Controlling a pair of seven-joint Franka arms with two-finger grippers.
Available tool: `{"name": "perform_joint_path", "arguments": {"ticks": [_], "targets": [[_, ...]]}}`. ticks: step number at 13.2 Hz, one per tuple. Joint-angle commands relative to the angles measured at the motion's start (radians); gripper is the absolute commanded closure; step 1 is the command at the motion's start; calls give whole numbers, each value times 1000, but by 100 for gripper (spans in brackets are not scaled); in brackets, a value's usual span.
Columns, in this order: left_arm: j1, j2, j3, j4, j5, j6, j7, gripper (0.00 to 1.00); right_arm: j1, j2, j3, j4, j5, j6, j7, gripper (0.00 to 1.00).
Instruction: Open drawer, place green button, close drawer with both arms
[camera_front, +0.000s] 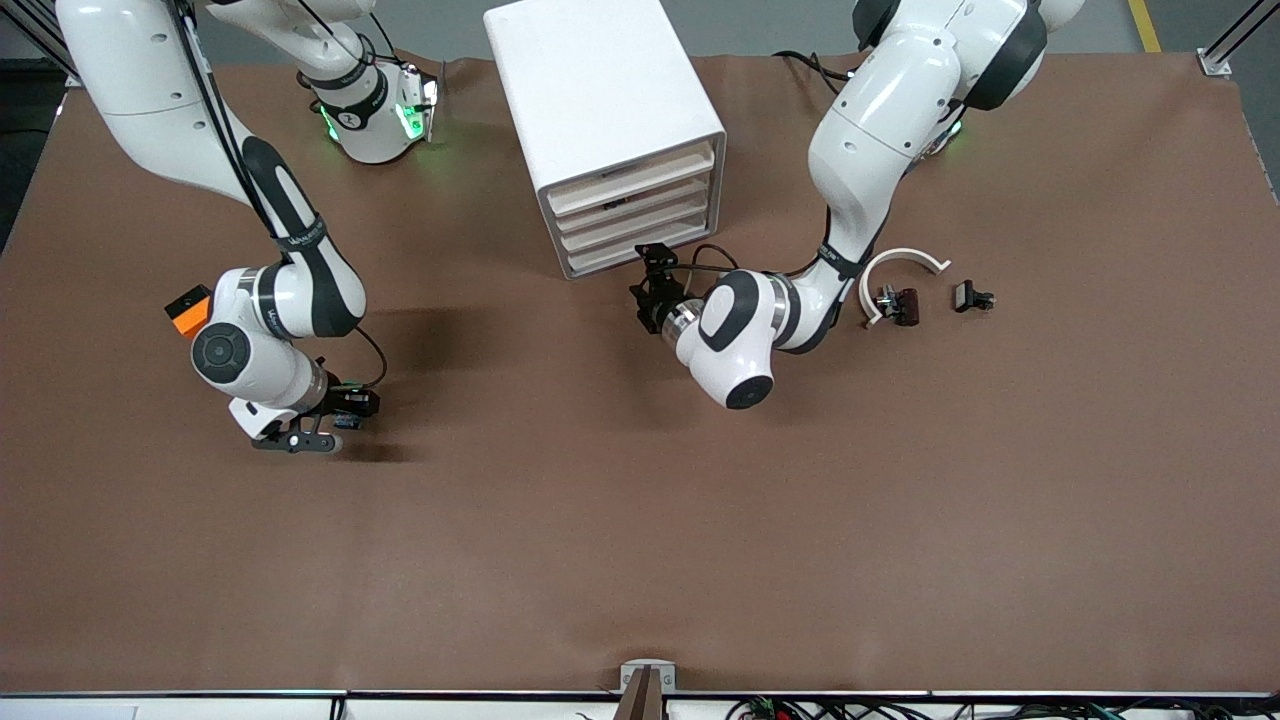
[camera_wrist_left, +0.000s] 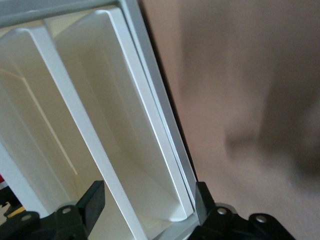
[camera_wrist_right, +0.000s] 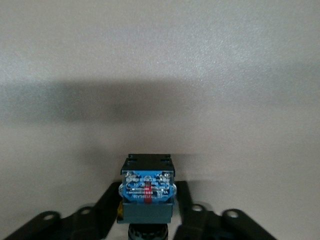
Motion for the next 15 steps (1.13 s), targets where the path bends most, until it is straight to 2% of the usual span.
{"name": "perform_joint_path", "arguments": {"ticks": [1, 3, 5, 9, 15], "targets": [[8, 14, 3, 19, -19, -56, -74, 33, -2, 22, 2, 20, 14, -7, -9, 87], [9, 14, 4, 20, -21, -76, -122, 33, -5, 22, 2, 30, 14, -5, -9, 97], [9, 16, 4, 20, -33, -80, -145, 33, -4, 22, 2, 39, 14, -7, -8, 97], [-3, 40, 1, 22, -51, -89, -201, 44, -2, 22, 2, 51, 14, -8, -6, 97], [-9, 43, 1, 22, -82, -154, -238, 44, 1, 22, 2, 83, 14, -74, 3, 97]]}}
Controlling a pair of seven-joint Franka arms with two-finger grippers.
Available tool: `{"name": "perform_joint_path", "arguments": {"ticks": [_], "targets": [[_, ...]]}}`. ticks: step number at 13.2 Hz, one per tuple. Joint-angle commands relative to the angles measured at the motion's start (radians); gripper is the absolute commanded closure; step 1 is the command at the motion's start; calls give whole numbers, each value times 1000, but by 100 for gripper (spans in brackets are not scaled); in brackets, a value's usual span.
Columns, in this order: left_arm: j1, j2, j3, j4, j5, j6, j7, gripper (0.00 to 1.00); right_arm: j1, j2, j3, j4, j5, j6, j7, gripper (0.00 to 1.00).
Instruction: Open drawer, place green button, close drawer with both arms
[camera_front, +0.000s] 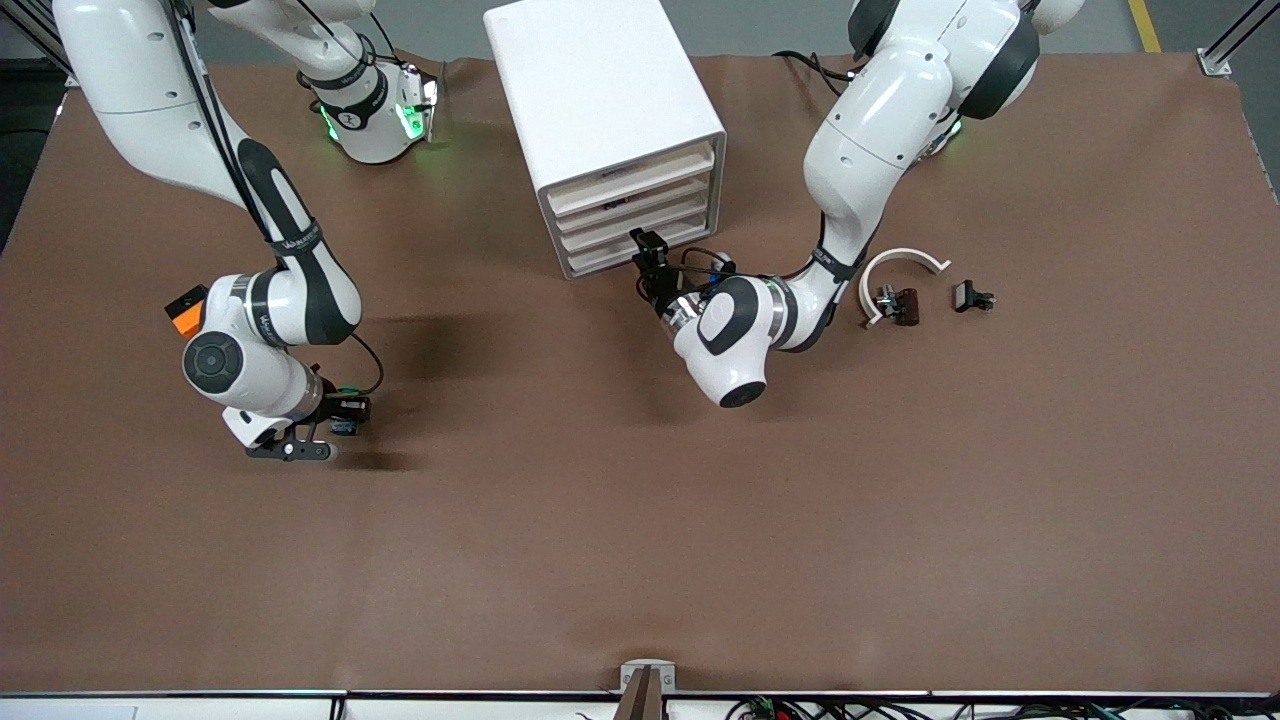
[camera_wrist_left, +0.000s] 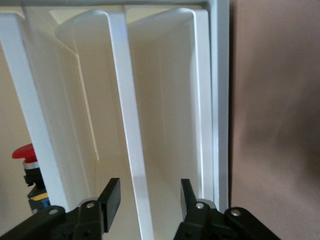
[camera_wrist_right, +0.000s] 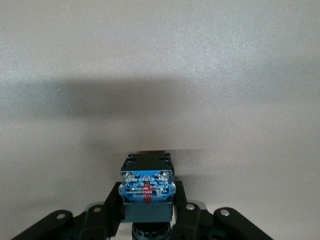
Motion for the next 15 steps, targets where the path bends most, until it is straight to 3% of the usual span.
{"name": "perform_joint_path", "arguments": {"ticks": [1, 4, 8, 10, 15], "targets": [[-15, 18, 3, 21, -19, -26, -16, 44, 1, 12, 3, 27, 14, -19, 3, 97], [-36, 38, 2, 22, -39, -27, -16, 45, 1, 12, 3, 31, 14, -19, 4, 97], [-50, 47, 3, 22, -38, -39, -16, 76, 7, 10, 5, 60, 15, -83, 6, 97], [-44, 45, 6, 22, -30, -38, -15, 84, 13, 10, 5, 68, 17, -94, 7, 97], [-42, 51, 51, 45, -28, 8, 24, 84, 24, 7, 6, 99, 17, -114, 67, 97]]}}
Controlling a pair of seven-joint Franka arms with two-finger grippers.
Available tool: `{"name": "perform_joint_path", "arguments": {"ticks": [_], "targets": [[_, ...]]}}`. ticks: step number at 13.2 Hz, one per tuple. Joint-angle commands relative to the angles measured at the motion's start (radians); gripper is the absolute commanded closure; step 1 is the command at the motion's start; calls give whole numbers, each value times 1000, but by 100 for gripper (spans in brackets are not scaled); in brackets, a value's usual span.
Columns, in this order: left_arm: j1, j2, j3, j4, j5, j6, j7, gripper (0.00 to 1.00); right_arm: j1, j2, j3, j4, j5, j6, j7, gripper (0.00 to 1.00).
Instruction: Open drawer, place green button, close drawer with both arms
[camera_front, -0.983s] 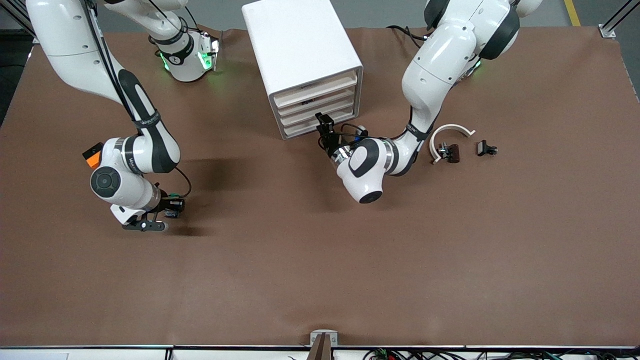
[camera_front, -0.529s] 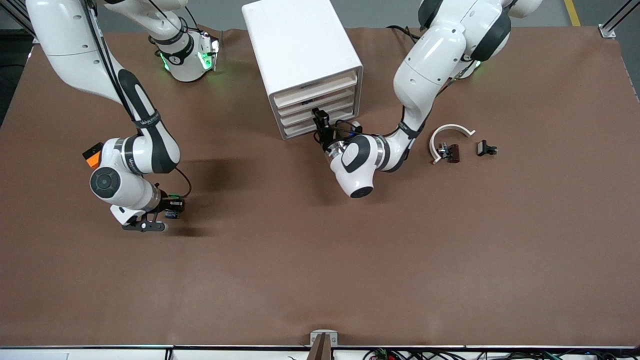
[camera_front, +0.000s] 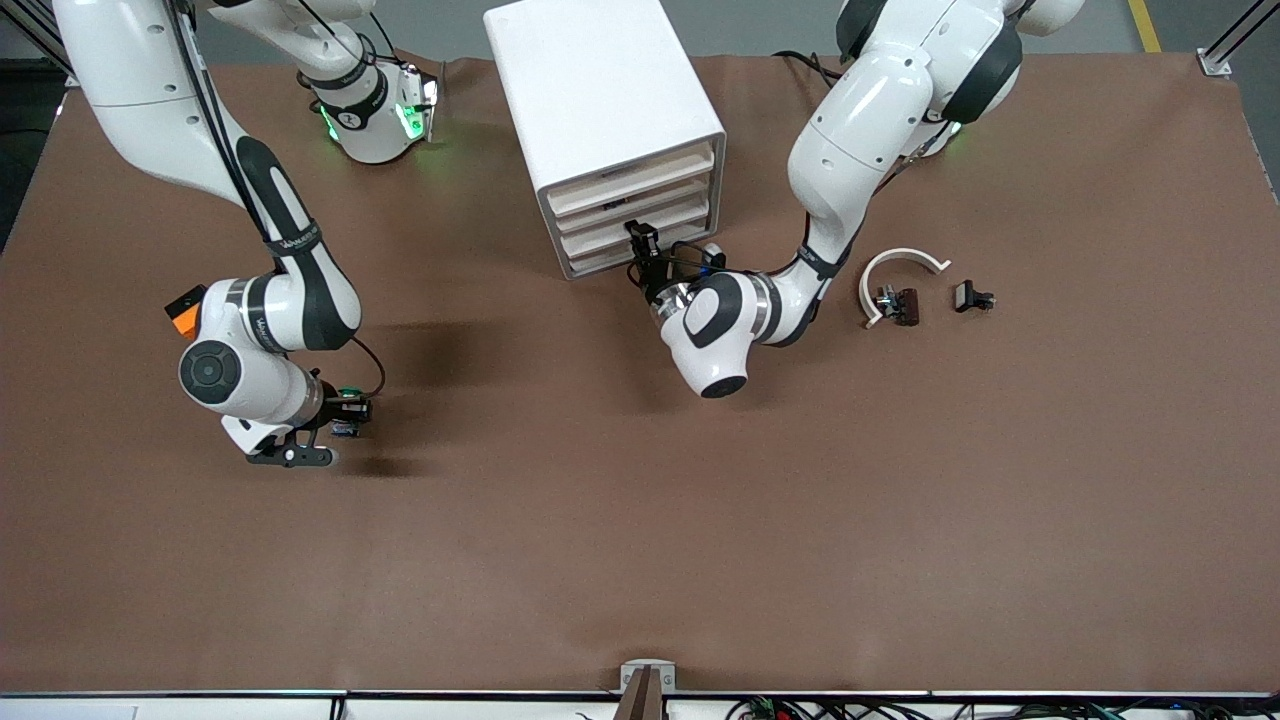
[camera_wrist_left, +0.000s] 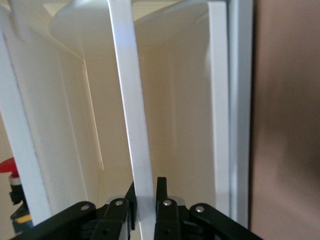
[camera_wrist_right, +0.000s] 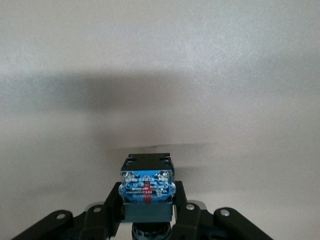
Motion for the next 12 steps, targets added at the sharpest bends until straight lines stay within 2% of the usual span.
{"name": "perform_joint_path", "arguments": {"ticks": [1, 5, 8, 12], "targets": [[0, 19, 40, 27, -3, 59, 21, 84, 17, -4, 4, 69, 11, -101, 66, 98], [35, 16, 77, 70, -5, 62, 21, 82, 100, -47, 4, 255, 11, -455, 260, 97], [38, 16, 109, 97, -5, 81, 24, 81, 173, -113, 4, 278, 11, -509, 423, 97], [51, 13, 135, 122, -5, 99, 26, 71, 369, -154, 4, 295, 11, -510, 809, 97]]}}
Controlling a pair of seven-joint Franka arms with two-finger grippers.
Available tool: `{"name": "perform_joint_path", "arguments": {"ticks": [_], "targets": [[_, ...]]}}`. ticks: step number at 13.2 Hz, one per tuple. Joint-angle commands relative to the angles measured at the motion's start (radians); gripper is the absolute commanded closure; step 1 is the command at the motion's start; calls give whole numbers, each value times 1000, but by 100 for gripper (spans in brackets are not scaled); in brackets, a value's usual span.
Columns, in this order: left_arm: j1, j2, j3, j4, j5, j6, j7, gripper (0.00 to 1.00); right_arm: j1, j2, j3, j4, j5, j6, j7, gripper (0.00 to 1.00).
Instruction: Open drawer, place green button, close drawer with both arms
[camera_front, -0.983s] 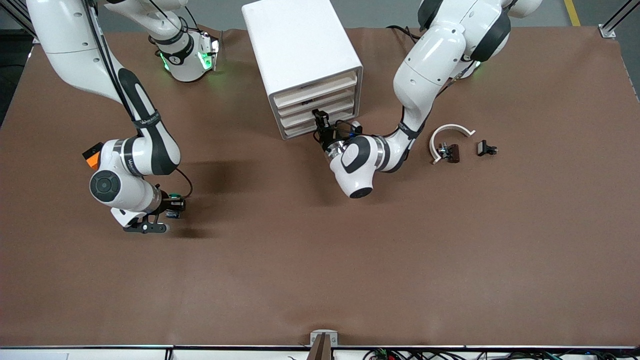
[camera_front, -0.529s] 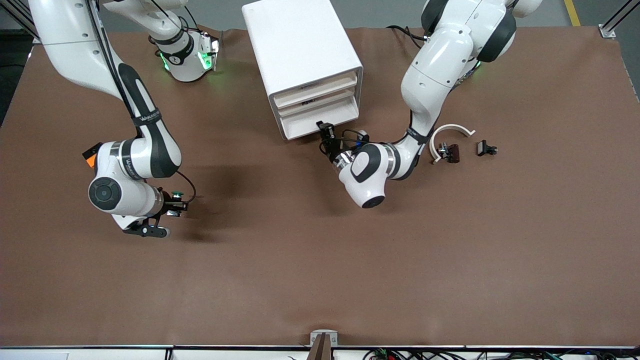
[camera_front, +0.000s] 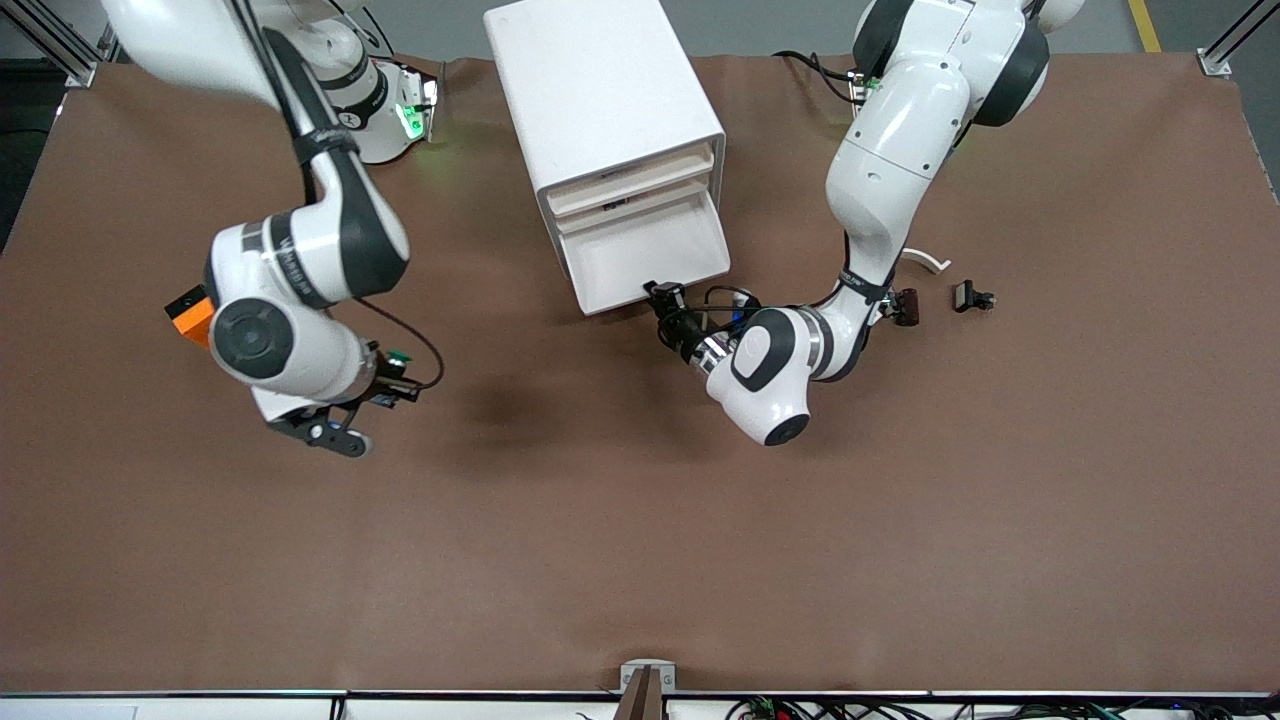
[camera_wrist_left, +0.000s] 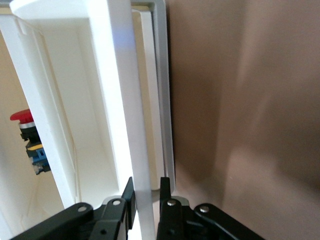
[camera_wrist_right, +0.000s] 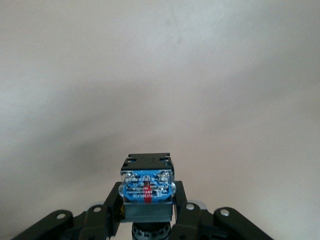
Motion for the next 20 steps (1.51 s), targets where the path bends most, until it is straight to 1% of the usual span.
{"name": "perform_joint_path", "arguments": {"ticks": [1, 2, 3, 4, 6, 8, 9, 10, 11, 14, 15, 16, 18, 20], "targets": [[-8, 14, 39, 31, 0, 48, 19, 70, 141, -15, -10, 12, 11, -1, 269, 98], [-8, 13, 45, 33, 0, 56, 37, 61, 182, -12, -10, 21, 35, 6, 347, 99], [-8, 8, 54, 33, 0, 56, 47, 22, 218, -8, -12, 41, 84, 9, 413, 99], [-10, 2, 68, 33, 1, 55, 42, 0, 242, -5, -12, 59, 118, 10, 462, 99], [-2, -22, 76, 33, 1, 49, 31, 0, 275, 5, -12, 70, 164, 64, 579, 99], [26, -57, 74, 33, 0, 50, 30, 0, 305, 25, -12, 70, 169, 114, 694, 99], [30, -76, 86, 34, 1, 50, 31, 0, 324, 36, -12, 70, 167, 124, 719, 99], [32, -90, 117, 34, 6, 49, 34, 0, 333, 42, -12, 70, 167, 131, 752, 99], [27, -128, 146, 39, 48, 44, 38, 0, 342, 50, -12, 70, 169, 151, 801, 99], [33, -243, 154, 39, 307, 44, 42, 0, 388, 54, -12, 69, 170, 177, 963, 99], [38, -277, 154, 39, 393, 44, 77, 0, 404, 56, -12, 69, 170, 177, 1010, 99], [43, -303, 152, 40, 458, 44, 158, 0, 416, 64, -12, 69, 170, 177, 1058, 99], [113, -358, 145, 40, 481, 21, 353, 0, 447, 74, -12, 59, 170, 177, 1125, 99], [151, -419, 157, 39, 489, 16, 575, 0, 470, 93, -12, 59, 172, 179, 1171, 99]]}}
